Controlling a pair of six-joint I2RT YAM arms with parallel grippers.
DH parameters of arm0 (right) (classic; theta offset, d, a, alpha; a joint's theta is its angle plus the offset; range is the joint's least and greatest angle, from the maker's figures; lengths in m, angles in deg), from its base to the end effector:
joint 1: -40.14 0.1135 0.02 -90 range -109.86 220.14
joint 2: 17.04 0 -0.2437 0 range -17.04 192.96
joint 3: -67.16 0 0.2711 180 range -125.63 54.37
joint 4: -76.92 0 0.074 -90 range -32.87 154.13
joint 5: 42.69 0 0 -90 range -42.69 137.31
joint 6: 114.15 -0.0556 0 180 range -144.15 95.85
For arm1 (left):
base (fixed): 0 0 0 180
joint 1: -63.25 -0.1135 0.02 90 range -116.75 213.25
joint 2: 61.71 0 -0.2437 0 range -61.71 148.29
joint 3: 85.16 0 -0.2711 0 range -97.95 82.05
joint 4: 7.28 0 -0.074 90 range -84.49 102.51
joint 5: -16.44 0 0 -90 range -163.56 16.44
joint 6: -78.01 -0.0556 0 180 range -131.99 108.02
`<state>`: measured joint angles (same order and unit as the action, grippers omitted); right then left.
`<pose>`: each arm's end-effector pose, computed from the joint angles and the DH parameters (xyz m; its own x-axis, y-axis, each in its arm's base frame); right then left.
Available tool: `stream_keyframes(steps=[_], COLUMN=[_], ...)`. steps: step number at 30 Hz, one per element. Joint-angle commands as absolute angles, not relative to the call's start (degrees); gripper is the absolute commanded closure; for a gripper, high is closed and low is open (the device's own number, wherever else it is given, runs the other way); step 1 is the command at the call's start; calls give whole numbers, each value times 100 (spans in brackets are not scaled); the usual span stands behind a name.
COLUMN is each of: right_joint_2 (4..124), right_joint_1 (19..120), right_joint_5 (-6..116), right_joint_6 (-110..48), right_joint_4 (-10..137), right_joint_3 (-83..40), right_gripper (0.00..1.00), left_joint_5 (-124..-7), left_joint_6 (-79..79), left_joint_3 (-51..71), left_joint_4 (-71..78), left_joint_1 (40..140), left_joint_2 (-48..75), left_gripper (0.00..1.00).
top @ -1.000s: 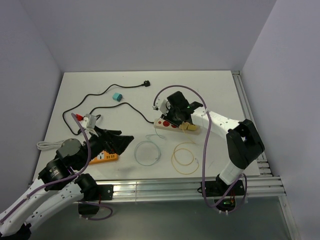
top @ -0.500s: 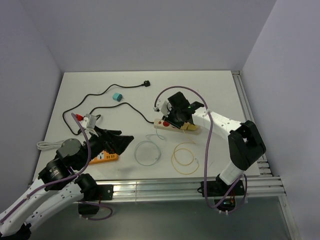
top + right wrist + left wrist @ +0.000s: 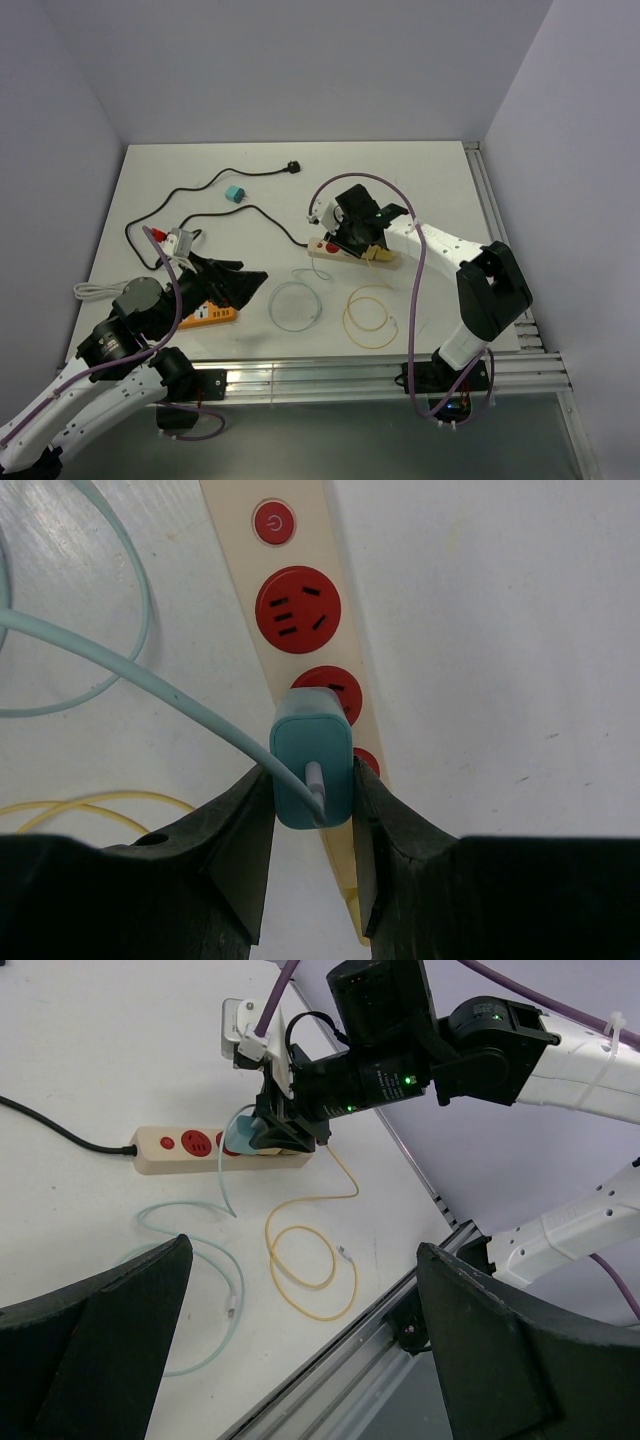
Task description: Insert the plug
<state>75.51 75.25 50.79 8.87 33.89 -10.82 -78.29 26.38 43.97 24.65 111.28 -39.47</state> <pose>0.2947 0.2113 0.1794 -0.2518 -0.8419 -0.4772 -0.8801 0.4043 -0.2490 0.1115 -0.1171 0.3282 -0.4560 -0.4181 -0.7857 0.5139 0.5971 -0.6160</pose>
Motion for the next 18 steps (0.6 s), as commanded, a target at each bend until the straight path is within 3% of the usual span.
stream_keyframes(steps=[1,18], right_joint_2=[7498,7156], right_joint_1=[7556,7564], right_joint_5=[5152,5443], right_joint_6=[916,890], right_joint_4=[3644,4198], right_joint_3=[-962,-760], right_gripper=[100,100], left_joint_5=[-7751,-7708], left_joint_6=[2642,2660], left_joint_3=[4338,4382], left_joint_4=[2265,2177], left_joint_1=[11124,11115], left_joint_2=[-3947,-3860], left_gripper=[0,0])
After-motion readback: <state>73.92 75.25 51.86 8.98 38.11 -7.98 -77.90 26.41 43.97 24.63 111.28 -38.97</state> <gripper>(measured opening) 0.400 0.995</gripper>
